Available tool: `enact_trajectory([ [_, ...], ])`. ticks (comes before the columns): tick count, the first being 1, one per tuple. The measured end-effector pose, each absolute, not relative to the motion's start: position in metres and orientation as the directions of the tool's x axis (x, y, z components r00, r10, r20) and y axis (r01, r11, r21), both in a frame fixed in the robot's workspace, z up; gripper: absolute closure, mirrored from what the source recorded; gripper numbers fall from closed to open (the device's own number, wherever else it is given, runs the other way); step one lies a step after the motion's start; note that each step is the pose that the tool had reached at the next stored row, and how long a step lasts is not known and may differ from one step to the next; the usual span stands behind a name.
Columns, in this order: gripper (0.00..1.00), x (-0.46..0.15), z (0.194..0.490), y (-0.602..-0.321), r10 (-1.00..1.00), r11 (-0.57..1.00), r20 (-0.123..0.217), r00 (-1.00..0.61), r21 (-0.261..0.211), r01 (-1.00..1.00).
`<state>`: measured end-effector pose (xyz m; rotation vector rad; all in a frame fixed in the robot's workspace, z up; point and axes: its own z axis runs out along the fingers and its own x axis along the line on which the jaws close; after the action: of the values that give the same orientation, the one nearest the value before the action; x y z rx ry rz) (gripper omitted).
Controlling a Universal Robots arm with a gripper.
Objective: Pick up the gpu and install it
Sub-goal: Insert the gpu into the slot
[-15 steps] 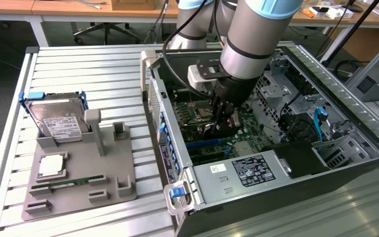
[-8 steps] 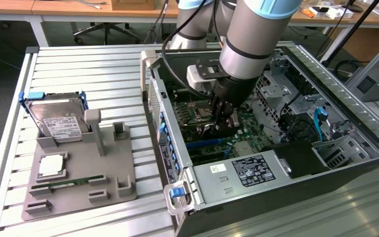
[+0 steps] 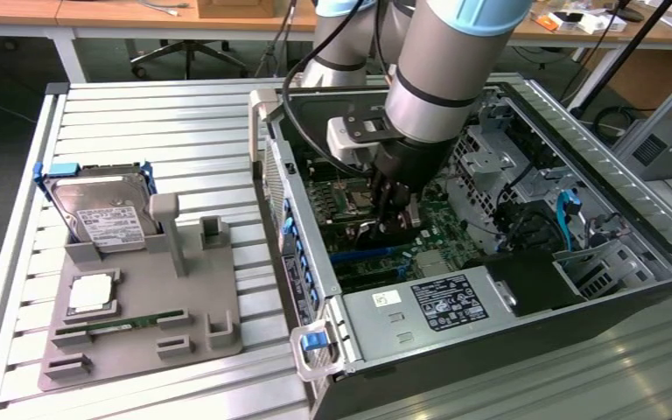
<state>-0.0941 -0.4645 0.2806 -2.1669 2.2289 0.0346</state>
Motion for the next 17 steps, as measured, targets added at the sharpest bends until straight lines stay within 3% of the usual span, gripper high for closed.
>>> enact_trajectory([
  [17,0.73,-0.0941,0.2742,-0.4654,-0.999,0.028,-0.039,-0.028,-0.007,-1.000],
])
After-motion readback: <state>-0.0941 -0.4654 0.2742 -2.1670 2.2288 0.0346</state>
